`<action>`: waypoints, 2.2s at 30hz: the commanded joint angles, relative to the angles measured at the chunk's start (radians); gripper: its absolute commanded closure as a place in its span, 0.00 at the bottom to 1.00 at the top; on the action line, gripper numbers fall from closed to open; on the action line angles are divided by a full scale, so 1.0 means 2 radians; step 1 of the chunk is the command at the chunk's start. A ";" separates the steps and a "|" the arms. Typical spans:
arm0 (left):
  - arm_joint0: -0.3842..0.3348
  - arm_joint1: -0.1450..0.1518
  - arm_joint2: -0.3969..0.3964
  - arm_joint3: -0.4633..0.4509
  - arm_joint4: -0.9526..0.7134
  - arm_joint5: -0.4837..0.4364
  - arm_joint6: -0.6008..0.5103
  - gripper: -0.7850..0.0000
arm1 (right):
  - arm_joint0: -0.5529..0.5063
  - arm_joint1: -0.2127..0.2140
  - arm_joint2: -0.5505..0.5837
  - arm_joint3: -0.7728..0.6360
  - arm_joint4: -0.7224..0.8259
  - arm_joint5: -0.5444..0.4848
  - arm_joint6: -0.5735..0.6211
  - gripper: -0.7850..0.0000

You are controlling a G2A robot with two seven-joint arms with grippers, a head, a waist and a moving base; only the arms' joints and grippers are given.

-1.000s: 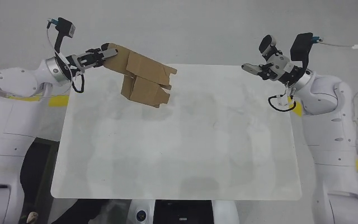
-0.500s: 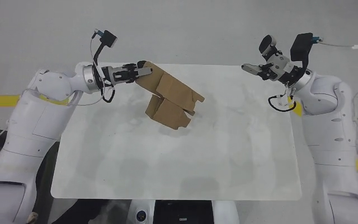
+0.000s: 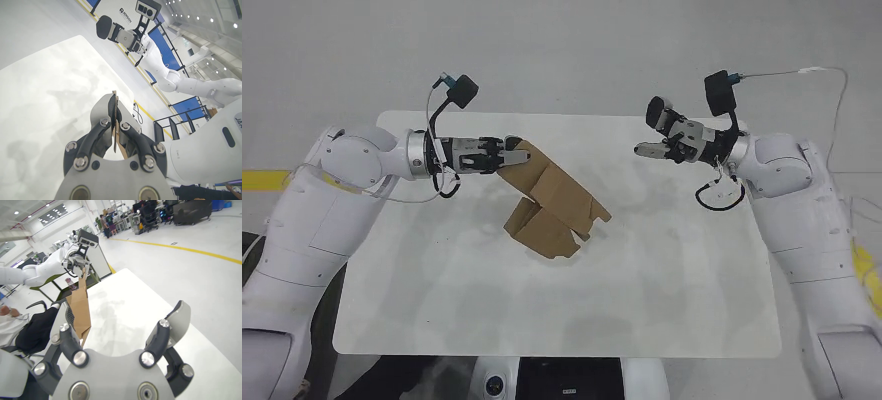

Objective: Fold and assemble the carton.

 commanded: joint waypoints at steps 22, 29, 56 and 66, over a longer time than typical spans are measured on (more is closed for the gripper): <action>0.000 -0.007 0.009 -0.018 -0.015 -0.026 -0.042 1.00 | 0.196 0.010 -0.425 0.028 0.202 -0.001 0.005 0.00; -0.002 -0.010 0.013 -0.016 -0.006 -0.024 -0.036 1.00 | 0.224 0.010 -0.468 0.016 0.228 -0.001 0.005 0.38; 0.004 -0.013 0.001 -0.021 -0.005 -0.024 -0.045 1.00 | 0.220 -0.011 -0.484 0.021 0.242 -0.001 0.005 1.00; 0.012 -0.011 -0.012 -0.026 -0.014 -0.031 -0.035 0.00 | 0.221 -0.014 -0.484 0.027 0.253 -0.001 0.005 1.00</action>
